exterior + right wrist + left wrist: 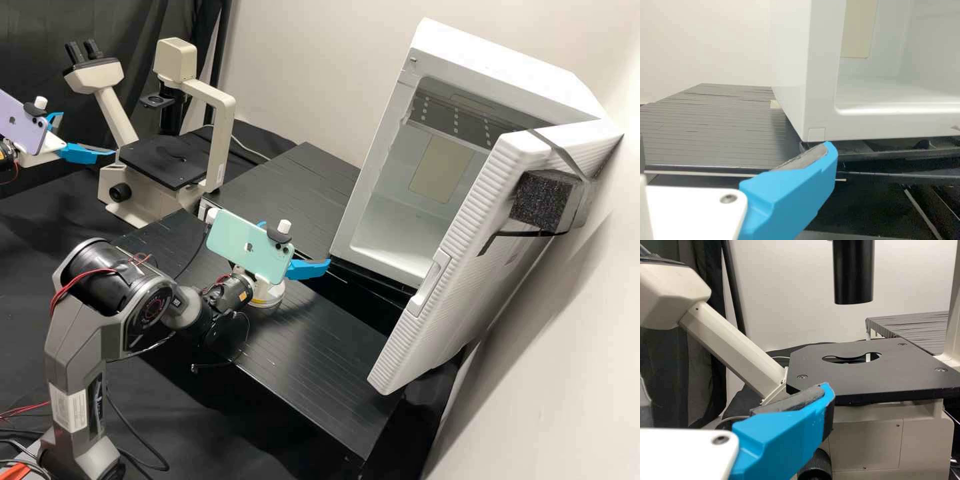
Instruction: Return the petri dish to the incubator.
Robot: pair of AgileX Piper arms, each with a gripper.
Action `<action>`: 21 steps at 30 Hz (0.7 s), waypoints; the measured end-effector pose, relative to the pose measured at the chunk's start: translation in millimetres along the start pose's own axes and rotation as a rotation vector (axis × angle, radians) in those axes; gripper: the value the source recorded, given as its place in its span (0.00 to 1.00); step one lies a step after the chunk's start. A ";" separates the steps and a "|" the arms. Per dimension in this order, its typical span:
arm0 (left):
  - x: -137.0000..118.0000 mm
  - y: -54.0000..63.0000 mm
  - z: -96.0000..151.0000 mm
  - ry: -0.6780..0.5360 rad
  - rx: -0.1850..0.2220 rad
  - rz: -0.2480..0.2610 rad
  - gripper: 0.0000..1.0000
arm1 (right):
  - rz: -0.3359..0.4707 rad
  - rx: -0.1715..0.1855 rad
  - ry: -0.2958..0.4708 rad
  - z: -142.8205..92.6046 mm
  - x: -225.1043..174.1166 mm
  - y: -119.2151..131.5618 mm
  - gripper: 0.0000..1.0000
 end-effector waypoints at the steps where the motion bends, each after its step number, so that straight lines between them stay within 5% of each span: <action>1: 0.0 0.0 0.0 0.000 0.000 0.000 1.00 | 0.000 0.000 0.000 0.0 0.0 0.0 1.00; 12: 0.0 0.0 0.0 0.000 0.000 0.000 1.00 | 0.009 -0.001 -0.001 3.0 -10.9 0.0 1.00; 21: 0.0 0.0 0.0 0.000 0.000 0.000 1.00 | 0.102 0.031 0.070 8.5 -75.2 8.4 1.00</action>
